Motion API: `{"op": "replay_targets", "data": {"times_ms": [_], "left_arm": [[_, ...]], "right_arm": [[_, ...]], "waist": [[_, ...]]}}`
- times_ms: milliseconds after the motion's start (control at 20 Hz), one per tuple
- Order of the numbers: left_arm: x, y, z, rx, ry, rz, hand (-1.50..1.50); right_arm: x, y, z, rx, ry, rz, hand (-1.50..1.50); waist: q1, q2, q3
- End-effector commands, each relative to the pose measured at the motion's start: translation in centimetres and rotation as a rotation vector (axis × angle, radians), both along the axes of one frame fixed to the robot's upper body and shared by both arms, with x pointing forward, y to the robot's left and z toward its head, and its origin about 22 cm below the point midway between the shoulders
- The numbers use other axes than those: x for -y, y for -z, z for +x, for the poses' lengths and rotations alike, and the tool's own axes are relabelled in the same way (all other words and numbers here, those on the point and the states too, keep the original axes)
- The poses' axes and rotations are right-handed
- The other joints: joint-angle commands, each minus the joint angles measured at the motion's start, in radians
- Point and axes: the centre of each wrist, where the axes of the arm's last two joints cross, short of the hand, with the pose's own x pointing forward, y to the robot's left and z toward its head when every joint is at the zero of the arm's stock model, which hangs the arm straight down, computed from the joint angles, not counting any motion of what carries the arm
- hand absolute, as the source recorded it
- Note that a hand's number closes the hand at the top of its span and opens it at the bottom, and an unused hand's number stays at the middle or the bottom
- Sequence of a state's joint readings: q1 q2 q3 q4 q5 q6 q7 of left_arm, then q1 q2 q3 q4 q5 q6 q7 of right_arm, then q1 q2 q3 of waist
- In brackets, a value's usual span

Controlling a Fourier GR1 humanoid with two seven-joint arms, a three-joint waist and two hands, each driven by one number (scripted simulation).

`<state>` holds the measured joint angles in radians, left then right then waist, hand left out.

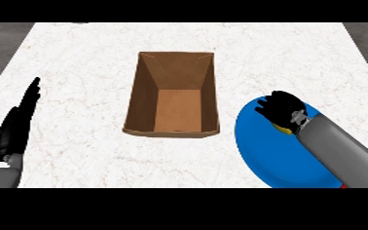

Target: Pick the lemon from the plate and place it in the cardboard box

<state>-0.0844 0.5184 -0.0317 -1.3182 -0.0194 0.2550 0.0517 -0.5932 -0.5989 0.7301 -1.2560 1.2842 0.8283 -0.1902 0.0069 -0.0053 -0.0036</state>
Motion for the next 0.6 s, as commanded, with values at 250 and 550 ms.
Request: {"op": "replay_targets", "data": {"times_ms": [250, 550], "left_arm": [[0.4, 0.5, -0.3, -0.003, 0.006, 0.003, 0.0], [0.0, -0.1, 1.0, -0.004, -0.001, 0.006, 0.0]], "right_arm": [[1.3, 2.1, -0.4, 0.117, -0.154, 0.061, 1.5], [1.8, 2.7, 1.4, 0.192, -0.195, 0.245, 1.5]], "waist": [[0.002, 0.006, 0.004], [0.001, 0.009, 0.005]]}}
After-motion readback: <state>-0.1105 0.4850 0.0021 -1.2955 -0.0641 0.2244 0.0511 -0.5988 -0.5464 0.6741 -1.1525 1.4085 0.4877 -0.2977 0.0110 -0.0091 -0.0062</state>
